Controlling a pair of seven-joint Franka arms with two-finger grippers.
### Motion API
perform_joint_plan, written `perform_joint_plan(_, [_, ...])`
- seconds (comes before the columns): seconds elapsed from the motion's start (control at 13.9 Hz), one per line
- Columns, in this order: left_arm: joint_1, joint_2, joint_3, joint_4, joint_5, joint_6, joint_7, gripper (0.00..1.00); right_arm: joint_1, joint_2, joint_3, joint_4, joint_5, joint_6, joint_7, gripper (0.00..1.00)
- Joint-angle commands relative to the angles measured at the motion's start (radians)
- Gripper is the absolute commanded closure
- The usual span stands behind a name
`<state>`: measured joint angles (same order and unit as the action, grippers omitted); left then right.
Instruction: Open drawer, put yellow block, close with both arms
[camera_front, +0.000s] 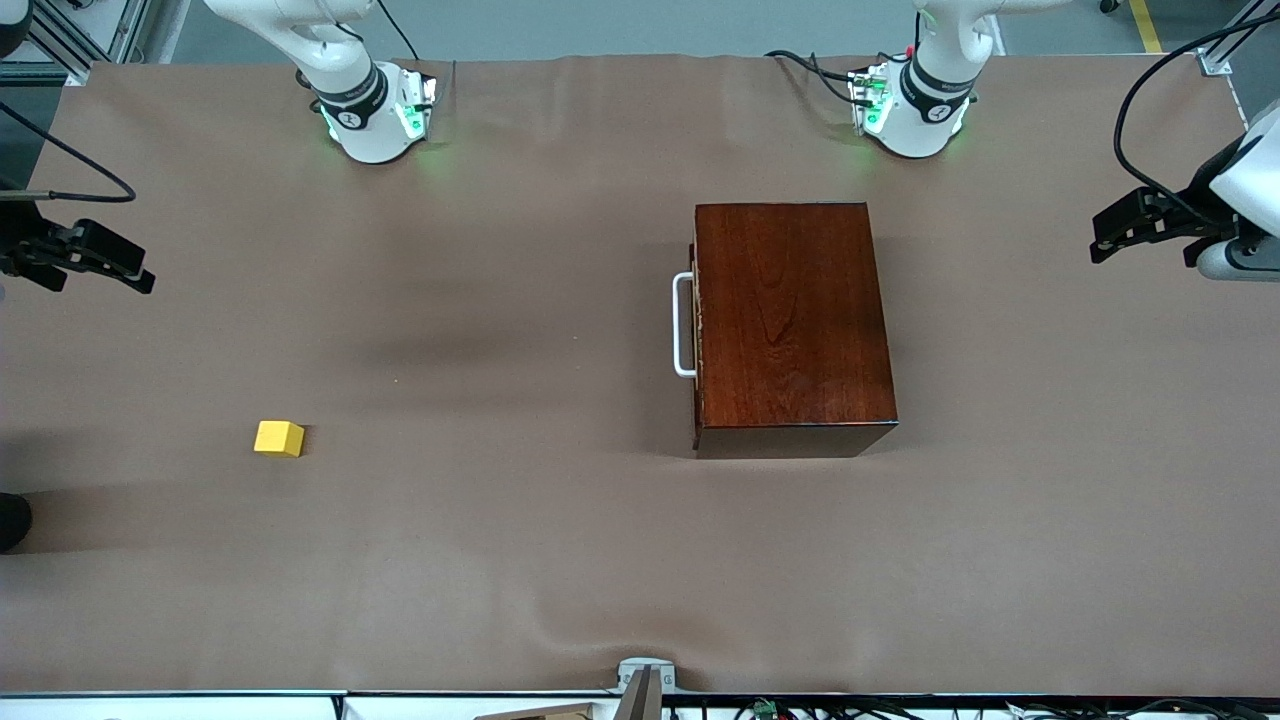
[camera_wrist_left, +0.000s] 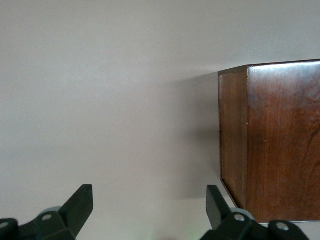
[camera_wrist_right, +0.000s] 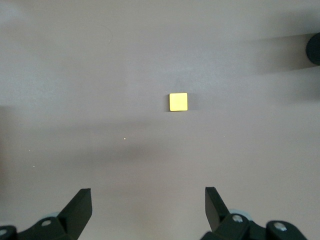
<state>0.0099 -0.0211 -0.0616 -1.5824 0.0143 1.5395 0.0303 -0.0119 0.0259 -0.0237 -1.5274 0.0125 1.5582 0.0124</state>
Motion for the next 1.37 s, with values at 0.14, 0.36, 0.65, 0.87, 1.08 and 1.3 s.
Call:
perform_joint_plan(0.14, [0.011,0.03,-0.007,0.065,-0.004,-0.001,-0.004,0.0,-0.003,-0.017,0.007,-0.01,-0.011,0.003,0.012,0.0])
perform_joint_plan(0.36, [0.01,0.032,-0.006,0.079,-0.004,-0.007,-0.006,0.0,-0.003,-0.017,0.007,-0.01,-0.011,0.003,0.012,0.0])
perform_joint_plan(0.65, [0.007,0.035,-0.006,0.081,-0.004,-0.007,-0.009,0.0,-0.003,-0.017,0.007,-0.01,-0.009,0.003,0.012,0.0])
perform_joint_plan(0.87, [-0.03,0.073,-0.038,0.079,-0.028,-0.01,-0.186,0.0,-0.003,-0.015,0.007,-0.01,-0.011,0.003,0.012,0.0])
perform_joint_plan(1.08, [-0.051,0.134,-0.041,0.081,-0.109,-0.01,-0.366,0.0,-0.003,-0.015,0.007,-0.01,-0.011,0.003,0.012,0.0])
perform_joint_plan(1.3, [-0.09,0.156,-0.046,0.081,-0.2,-0.01,-0.504,0.0,-0.003,-0.015,0.007,-0.01,-0.011,0.003,0.012,0.0])
